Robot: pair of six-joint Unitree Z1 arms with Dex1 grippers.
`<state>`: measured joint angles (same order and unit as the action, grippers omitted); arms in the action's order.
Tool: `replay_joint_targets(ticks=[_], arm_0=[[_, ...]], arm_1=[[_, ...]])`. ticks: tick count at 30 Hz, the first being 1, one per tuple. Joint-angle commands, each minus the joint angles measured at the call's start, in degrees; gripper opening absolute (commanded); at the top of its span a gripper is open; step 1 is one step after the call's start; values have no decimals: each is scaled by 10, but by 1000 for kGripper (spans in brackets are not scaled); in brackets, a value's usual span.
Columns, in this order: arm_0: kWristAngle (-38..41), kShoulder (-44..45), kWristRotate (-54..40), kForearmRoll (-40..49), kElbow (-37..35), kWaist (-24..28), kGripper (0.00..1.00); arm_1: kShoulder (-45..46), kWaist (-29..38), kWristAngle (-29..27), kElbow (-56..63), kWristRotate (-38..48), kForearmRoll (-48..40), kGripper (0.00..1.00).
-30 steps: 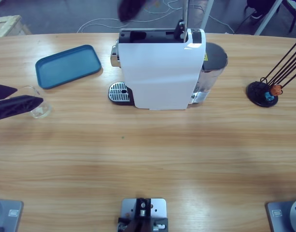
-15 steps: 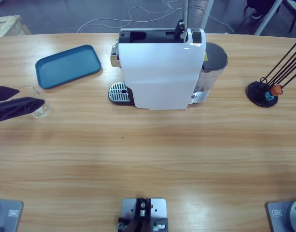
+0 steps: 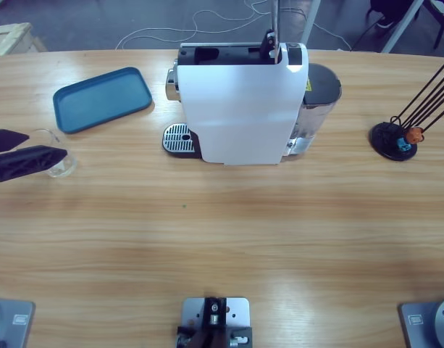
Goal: Pour coffee
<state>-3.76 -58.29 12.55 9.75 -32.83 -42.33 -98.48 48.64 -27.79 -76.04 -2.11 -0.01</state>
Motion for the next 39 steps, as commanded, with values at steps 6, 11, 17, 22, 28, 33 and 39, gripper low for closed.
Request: replay_joint_targets(ticks=[6, 11, 17, 22, 28, 33, 39], arm_0=[[9, -6, -7, -9, 17, 2, 991], [9, -5, -7, -8, 17, 2, 987], [9, -5, -7, -8, 17, 2, 987], [9, -9, -7, -8, 17, 2, 987], [9, -7, -7, -9, 16, 2, 1000], [8, -5, -6, -9, 15, 2, 1000], [8, -4, -7, -9, 15, 2, 1000]], arm_1=[[-54, 71, -30, -81, 6, 88, 0], [-102, 91, -35, -131, 17, 104, 0], [-145, 90, -29, -132, 25, 102, 0], [-170, 91, -25, -125, 50, 99, 0], [-209, 95, -11, -114, 82, 95, 0], [-237, 110, -4, -98, 103, 71, 0], [-251, 113, -2, -56, 122, 34, 0]])
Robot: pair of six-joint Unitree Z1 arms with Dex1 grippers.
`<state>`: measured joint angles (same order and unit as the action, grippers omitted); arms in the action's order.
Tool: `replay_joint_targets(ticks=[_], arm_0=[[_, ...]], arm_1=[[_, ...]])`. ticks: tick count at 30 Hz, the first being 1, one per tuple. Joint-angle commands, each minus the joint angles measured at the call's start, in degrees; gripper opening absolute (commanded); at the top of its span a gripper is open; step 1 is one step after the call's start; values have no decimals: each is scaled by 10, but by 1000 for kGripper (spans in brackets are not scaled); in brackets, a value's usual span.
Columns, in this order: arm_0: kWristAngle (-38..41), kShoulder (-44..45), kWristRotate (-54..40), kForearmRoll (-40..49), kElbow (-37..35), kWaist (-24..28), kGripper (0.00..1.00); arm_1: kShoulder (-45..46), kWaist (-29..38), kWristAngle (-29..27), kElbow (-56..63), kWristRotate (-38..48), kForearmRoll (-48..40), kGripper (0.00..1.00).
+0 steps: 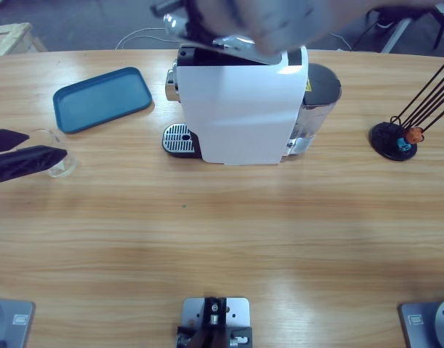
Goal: Pour coffee
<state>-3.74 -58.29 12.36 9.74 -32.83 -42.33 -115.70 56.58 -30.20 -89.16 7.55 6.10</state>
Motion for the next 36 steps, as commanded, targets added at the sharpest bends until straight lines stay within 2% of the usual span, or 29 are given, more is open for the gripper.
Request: replay_joint_targets(ticks=[1, 11, 19, 25, 28, 32, 33, 34, 35, 36], arm_0=[[8, -4, -5, -9, 15, 2, 1000], [5, -6, -5, -9, 15, 2, 1000], [3, -9, -4, -9, 17, 2, 988], [2, 0, -4, -8, 17, 2, 977], [-34, 1, -5, -15, 9, 2, 981], [-60, 5, -19, -16, -15, 2, 991], [-60, 5, -29, -17, -16, 2, 991], [-60, 5, -37, -17, -16, 2, 990], [-64, 9, -42, -17, -17, 2, 989], [-76, 12, -46, -17, -17, 2, 969]], arm_1=[[-81, 34, 23, 84, 28, -35, 0], [-100, 35, 33, 143, 61, -96, 0], [-93, 35, 84, 145, 95, -80, 0], [-93, 34, 91, 148, 108, -72, 0], [-55, 34, 84, 152, 103, -71, 0], [71, 34, 110, 150, 43, -65, 0], [97, 34, 133, 149, 33, -46, 297], [121, 34, 146, 140, 32, -16, 882], [149, 34, 160, 127, 30, 26, 999], [174, 34, 169, 120, 28, 61, 1000]])
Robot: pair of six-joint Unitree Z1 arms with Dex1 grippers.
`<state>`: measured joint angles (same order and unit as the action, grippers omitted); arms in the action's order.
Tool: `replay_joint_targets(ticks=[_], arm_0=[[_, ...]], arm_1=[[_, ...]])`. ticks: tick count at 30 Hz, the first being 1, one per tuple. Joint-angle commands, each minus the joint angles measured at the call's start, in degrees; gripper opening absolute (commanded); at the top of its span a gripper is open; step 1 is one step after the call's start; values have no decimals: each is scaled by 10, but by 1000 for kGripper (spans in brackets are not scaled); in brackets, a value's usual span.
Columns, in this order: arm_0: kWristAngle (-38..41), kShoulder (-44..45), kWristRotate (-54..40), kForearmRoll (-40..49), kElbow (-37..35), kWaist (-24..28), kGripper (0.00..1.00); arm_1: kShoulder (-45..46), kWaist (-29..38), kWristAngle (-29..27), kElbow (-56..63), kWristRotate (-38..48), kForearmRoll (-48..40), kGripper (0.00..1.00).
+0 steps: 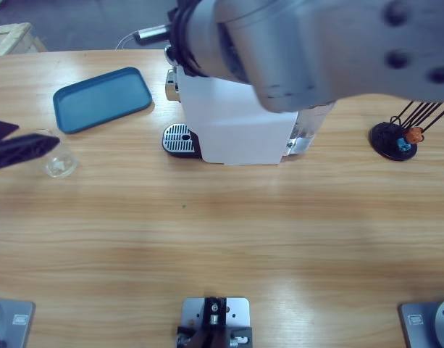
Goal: Pour coffee
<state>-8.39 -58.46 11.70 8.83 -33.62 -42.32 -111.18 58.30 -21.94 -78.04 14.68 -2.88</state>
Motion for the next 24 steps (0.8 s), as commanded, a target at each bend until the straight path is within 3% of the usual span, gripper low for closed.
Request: replay_joint_targets(ticks=[1, 3, 5, 11, 19, 24], arm_0=[[-52, 15, -40, -6, -9, 2, 926], [-67, 19, -43, 3, -16, 2, 850], [-66, 5, -37, 2, -21, 2, 850], [-119, -84, -28, -64, -13, 2, 882], [-181, -176, 88, -80, 25, 2, 913], [-189, -180, 118, -79, 46, 2, 911]], arm_1=[[154, 16, 92, 7, -45, 186, 1000], [214, 16, 98, 16, -45, 248, 1000], [310, 16, 96, 84, -45, 263, 1000], [547, 16, 85, 303, -63, 188, 1000], [589, 16, 87, 417, -31, 138, 1000], [610, 16, 87, 469, -25, 107, 1000]])
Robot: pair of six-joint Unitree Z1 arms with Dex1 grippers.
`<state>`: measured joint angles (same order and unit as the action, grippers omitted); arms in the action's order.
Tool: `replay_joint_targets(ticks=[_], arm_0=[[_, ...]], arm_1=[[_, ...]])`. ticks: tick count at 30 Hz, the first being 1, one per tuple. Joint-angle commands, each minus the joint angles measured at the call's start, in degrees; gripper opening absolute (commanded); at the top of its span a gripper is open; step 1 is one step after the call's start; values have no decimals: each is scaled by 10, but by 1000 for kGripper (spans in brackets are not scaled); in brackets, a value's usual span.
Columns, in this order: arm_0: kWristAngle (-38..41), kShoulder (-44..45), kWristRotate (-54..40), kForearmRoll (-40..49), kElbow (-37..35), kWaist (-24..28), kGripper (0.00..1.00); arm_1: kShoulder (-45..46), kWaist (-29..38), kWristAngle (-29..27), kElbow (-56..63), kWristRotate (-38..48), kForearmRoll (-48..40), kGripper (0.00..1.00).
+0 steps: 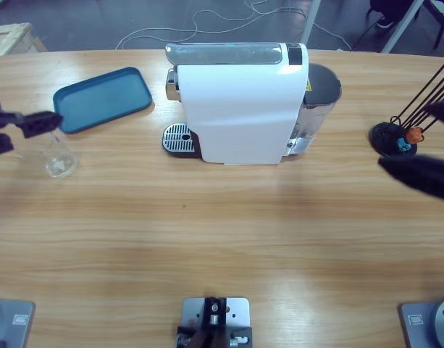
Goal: Pour coffee
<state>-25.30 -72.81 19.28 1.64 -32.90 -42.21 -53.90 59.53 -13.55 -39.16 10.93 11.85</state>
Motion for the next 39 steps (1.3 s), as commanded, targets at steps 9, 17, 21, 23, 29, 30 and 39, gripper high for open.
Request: replay_joint_targets(ticks=[9, 17, 21, 23, 29, 30, 39], arm_0=[[-92, 52, 45, -8, 87, 15, 982], [-76, 43, 45, -31, 115, 49, 968], [-32, 54, 42, -37, 124, 49, 968], [4, 70, 41, -38, 130, 49, 972], [27, 77, 45, -52, 133, 49, 968], [27, 73, 45, -55, 133, 49, 965], [57, -16, 34, -108, 132, 111, 964]], arm_1=[[38, 4, 1, 105, 16, -59, 1000], [21, 4, -2, 108, 16, -77, 1000], [12, 4, -3, 108, 16, -84, 1000], [8, 4, -3, 108, 16, -87, 1000], [8, 4, -3, 111, 16, -90, 1000], [8, 4, -3, 113, 16, -91, 1000], [22, 4, -3, 123, 16, -91, 1000]])
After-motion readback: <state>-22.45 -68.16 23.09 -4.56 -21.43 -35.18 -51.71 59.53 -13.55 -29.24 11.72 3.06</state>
